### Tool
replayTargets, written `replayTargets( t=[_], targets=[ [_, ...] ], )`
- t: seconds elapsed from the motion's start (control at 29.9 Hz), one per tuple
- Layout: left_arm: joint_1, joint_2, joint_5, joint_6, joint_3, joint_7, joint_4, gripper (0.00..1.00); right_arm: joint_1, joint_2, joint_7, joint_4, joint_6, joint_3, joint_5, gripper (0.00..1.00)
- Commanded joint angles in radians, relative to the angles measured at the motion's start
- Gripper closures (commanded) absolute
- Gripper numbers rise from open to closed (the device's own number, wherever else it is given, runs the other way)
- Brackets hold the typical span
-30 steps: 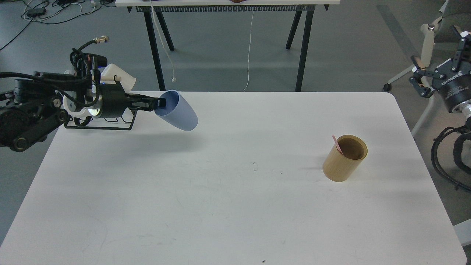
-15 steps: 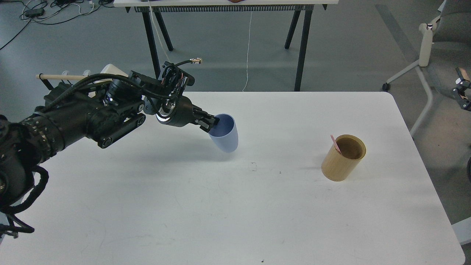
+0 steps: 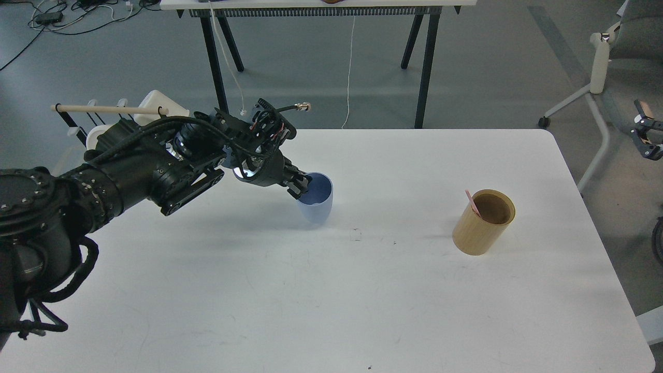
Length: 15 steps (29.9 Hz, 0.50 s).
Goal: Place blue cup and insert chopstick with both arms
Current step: 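Lift the blue cup with the left gripper and carry it toward table center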
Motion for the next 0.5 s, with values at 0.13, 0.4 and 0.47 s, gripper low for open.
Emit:
replayTargets(
  t=[0.13, 0.4, 0.47],
  targets=[
    [0.006, -0.073, 0.005, 0.002, 0.003, 0.000, 0.014, 1.00, 0.000, 0.001, 0.000, 0.001, 0.000, 0.000, 0.000, 0.01],
    [0.009, -0.097, 0.006, 0.002, 0.001, 0.000, 0.041, 0.99, 0.000, 0.004, 0.000, 0.001, 0.000, 0.002, 0.000, 0.01],
    [0.009, -0.096, 0.003, -0.001, 0.001, 0.000, 0.041, 0.96, 0.000, 0.004, 0.000, 0.001, 0.000, 0.000, 0.000, 0.01]
  ],
)
